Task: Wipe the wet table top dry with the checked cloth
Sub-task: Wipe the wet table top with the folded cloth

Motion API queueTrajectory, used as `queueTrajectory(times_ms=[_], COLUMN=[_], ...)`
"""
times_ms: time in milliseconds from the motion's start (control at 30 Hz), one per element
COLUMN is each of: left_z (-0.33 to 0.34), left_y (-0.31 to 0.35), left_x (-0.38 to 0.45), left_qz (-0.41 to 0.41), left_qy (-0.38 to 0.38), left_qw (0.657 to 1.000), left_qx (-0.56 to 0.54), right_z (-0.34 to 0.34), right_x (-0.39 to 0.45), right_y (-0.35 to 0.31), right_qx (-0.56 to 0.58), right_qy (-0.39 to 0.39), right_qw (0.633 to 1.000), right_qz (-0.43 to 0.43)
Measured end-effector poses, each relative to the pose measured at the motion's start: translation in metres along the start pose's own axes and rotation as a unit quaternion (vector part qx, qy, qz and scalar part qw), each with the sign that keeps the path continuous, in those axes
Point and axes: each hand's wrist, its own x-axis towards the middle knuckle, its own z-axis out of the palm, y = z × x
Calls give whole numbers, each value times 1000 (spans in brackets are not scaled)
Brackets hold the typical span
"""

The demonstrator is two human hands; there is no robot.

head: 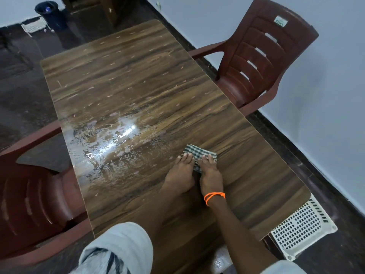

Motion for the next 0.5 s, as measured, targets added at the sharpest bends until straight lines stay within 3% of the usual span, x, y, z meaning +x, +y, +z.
queueTrajectory(times_ms=[300, 500], left_z=[24, 30], left_y=[-17, -2], left_x=[-79, -60], left_qz=[17, 67], left_qy=[-52, -30], left_qw=[997, 996], left_qx=[49, 50], right_z=[21, 11], right_x=[-80, -68], right_y=[-14, -2], right_qx=[5, -12], right_qy=[-5, 59], right_qw=[998, 998], right_qz=[-63, 18])
